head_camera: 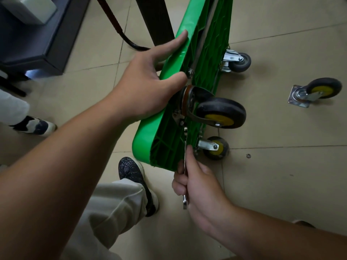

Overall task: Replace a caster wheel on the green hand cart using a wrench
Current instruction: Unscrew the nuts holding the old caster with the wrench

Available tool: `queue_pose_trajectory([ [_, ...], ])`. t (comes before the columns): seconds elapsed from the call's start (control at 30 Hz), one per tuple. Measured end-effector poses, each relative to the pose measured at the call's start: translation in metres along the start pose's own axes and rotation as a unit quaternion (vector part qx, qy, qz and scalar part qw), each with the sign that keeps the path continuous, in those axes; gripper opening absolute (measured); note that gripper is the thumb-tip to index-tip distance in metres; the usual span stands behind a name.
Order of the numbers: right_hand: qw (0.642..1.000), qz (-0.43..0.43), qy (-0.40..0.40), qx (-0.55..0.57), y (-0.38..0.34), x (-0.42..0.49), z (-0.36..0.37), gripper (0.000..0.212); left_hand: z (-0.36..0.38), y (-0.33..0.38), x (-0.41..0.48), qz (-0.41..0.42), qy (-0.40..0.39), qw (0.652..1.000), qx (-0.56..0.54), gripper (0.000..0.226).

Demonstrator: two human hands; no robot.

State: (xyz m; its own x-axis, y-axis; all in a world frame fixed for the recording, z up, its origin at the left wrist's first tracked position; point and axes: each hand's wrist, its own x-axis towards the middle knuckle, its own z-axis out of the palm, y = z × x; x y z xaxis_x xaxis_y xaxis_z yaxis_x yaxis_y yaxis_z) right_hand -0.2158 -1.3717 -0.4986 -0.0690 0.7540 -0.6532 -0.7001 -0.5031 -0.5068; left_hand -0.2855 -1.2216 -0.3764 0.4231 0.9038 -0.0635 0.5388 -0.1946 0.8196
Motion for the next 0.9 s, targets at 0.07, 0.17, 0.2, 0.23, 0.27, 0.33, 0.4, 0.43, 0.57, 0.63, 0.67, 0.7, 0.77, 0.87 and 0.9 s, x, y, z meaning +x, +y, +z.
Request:
queue_pose_trajectory([
  [0.07,1.0,-0.001,-0.009,0.01,0.001,-0.002,0.002,0.04,0.0,0.0,0.0,0.004,0.001,1.0,0.001,0.067],
  [0.17,1.0,-0.003,-0.006,0.023,-0.001,-0.001,0.004,0.04,0.0,-0.001,0.0,0.004,0.0,1.0,0.003,0.068],
  [0.2,1.0,-0.005,-0.005,0.019,-0.002,0.0,0.005,0.04,0.001,-0.001,0.0,0.004,0.001,1.0,0.003,0.068],
  [0.23,1.0,-0.008,-0.002,0.008,-0.005,0.001,0.006,0.041,0.001,-0.001,0.001,0.004,0.002,1.0,0.002,0.067],
  [0.27,1.0,-0.011,-0.001,-0.012,-0.006,0.002,0.007,0.042,0.001,-0.001,0.0,0.004,0.004,1.0,0.002,0.067],
  [0.33,0.999,-0.011,-0.001,-0.05,-0.008,0.006,0.008,0.044,0.0,-0.001,0.0,0.003,0.006,1.0,0.003,0.067],
  [0.4,0.997,-0.019,-0.006,-0.072,-0.007,0.009,0.007,0.045,0.0,-0.001,0.0,0.002,0.007,1.0,0.004,0.067],
  [0.43,0.996,-0.027,-0.009,-0.083,-0.006,0.011,0.005,0.045,0.0,-0.001,-0.001,0.003,0.007,1.0,0.005,0.066],
  [0.57,0.981,-0.09,-0.021,-0.17,-0.008,0.03,-0.011,0.045,0.001,0.0,0.0,-0.001,0.006,1.0,0.009,0.066],
  [0.63,0.97,-0.135,-0.022,-0.199,-0.016,0.052,-0.02,0.043,0.0,0.0,0.0,-0.003,0.008,1.0,0.01,0.066],
  [0.67,0.96,-0.164,-0.011,-0.226,-0.022,0.063,-0.024,0.037,0.0,0.0,-0.001,-0.004,0.01,1.0,0.01,0.066],
  [0.7,0.946,-0.196,0.0,-0.259,-0.029,0.073,-0.029,0.028,0.0,0.0,-0.001,-0.006,0.012,1.0,0.011,0.066],
  [0.77,0.913,-0.233,0.004,-0.333,-0.041,0.09,-0.035,0.018,-0.001,0.0,-0.001,-0.006,0.014,1.0,0.018,0.066],
  [0.87,0.897,-0.24,0.005,-0.371,-0.048,0.1,-0.046,0.026,-0.001,0.0,0.0,-0.007,0.01,1.0,0.017,0.067],
  [0.9,0.896,-0.245,-0.002,-0.371,-0.048,0.098,-0.048,0.032,0.0,-0.001,0.0,-0.006,0.009,1.0,0.015,0.067],
])
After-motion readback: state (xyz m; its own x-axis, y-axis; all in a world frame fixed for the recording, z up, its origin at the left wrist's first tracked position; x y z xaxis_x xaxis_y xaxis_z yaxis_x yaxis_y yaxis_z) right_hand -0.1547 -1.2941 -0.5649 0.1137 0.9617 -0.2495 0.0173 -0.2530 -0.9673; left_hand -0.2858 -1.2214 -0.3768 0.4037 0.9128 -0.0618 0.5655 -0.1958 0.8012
